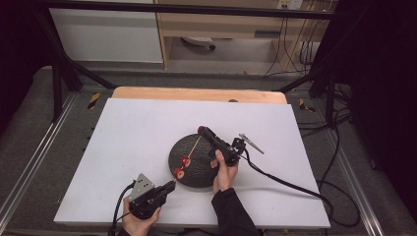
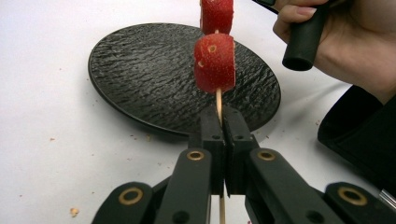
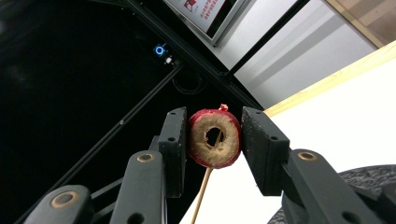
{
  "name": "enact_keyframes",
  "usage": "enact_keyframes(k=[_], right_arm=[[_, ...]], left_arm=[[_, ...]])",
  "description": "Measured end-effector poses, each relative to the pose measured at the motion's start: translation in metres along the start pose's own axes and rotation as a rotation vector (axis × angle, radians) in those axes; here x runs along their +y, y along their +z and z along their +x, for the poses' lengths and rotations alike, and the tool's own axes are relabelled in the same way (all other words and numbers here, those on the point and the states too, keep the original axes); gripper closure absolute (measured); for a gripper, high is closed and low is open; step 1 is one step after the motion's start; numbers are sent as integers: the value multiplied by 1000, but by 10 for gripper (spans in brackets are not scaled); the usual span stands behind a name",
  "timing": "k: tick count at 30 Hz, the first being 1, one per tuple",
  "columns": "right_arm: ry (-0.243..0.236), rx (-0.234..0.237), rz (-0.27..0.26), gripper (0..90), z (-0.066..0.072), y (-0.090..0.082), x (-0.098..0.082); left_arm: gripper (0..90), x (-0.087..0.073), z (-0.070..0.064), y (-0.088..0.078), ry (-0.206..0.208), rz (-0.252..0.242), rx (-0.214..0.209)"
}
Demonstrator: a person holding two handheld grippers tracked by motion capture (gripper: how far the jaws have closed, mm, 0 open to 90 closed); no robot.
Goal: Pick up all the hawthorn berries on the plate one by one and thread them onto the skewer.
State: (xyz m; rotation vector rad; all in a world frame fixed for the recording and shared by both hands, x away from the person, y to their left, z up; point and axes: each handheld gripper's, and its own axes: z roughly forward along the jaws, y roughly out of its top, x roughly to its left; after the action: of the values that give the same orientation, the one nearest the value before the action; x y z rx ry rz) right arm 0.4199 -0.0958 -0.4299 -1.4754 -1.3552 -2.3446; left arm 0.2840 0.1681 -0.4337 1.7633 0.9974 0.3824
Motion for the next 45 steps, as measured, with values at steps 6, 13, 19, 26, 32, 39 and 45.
enact_keyframes(k=[6,13,19,26,32,39,45], right_arm=[[3,4,7,624,1,-1,-2],[-21,7,-7,628,0,1,4],[-14,20,-28,630,0,0,2],[25,26,3,632,1,0,-1],[14,19,53,632,1,-2,-7],[-11,13,103,632,3,-6,-17],[-29,8,150,631,5,-10,-26]], left_arm=[[886,-3,-6,3,0,13,-7],[886,-4,-10,1,-23,-5,-1],[886,-7,-19,6,-24,-30,12],[881,-11,-27,22,-50,4,7],[885,-5,-20,21,-67,-1,15],[886,3,-12,27,-76,14,3],[887,6,-8,29,-80,27,-2]])
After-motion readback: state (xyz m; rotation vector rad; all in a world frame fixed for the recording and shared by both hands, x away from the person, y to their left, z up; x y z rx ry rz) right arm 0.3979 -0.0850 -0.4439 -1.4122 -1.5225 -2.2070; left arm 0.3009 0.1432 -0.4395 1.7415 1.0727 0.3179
